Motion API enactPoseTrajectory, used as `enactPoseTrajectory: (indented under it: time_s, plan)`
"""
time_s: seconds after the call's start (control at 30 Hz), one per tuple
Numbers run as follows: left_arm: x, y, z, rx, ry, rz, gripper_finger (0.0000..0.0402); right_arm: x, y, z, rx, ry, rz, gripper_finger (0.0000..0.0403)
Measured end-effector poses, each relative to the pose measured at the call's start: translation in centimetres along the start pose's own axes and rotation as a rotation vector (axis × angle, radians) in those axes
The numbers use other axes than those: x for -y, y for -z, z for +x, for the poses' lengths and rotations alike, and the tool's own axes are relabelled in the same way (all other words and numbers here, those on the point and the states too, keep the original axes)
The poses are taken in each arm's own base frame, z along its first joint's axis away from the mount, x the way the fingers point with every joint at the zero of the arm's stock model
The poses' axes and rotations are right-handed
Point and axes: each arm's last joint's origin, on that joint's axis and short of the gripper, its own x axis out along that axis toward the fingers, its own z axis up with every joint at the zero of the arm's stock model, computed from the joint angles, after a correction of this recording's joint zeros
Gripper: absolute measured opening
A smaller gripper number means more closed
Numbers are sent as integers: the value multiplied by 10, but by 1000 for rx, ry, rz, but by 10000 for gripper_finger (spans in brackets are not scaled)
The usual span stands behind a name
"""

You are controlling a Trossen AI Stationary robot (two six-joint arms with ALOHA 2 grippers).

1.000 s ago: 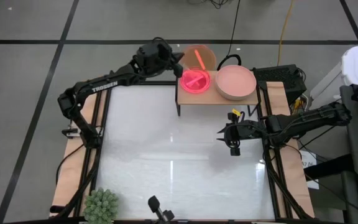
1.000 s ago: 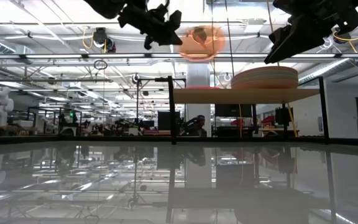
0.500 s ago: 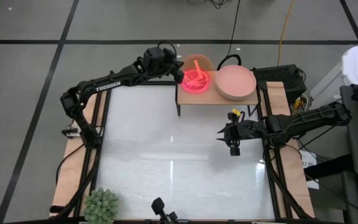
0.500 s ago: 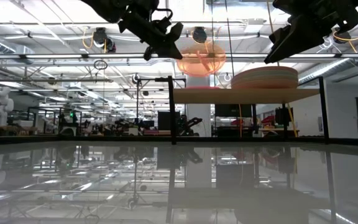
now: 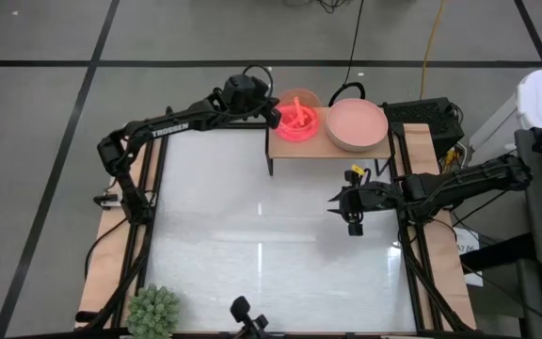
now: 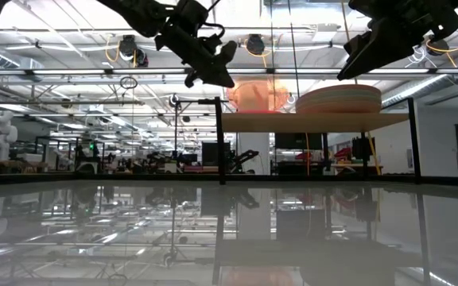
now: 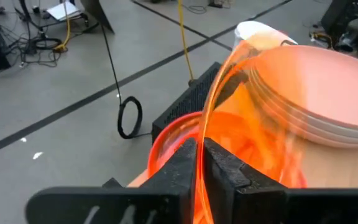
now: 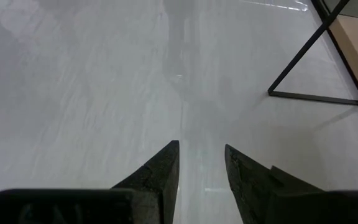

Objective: Place and stack plates onto a shelf
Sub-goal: Stack the orange plate on top of the pink plate on the shelf, then return to Home Position

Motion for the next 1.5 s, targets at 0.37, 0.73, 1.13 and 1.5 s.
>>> enactPoseTrajectory:
  time_s: [0.37, 0.73, 1.13, 1.5]
  plan:
    - [0, 0, 0, -3, -9, -10, 73, 0, 0, 0, 0, 0, 0, 112]
    - [18, 10, -2, -85, 129, 114, 74, 0, 0, 0, 0, -1, 12, 112]
    - [84, 21, -57, -251, 315, 319, 74, 0, -2, -3, 31, 18, 101, 93]
    - [109, 47, -144, -105, 393, 403, 74, -12, -5, -15, 102, -20, 68, 4]
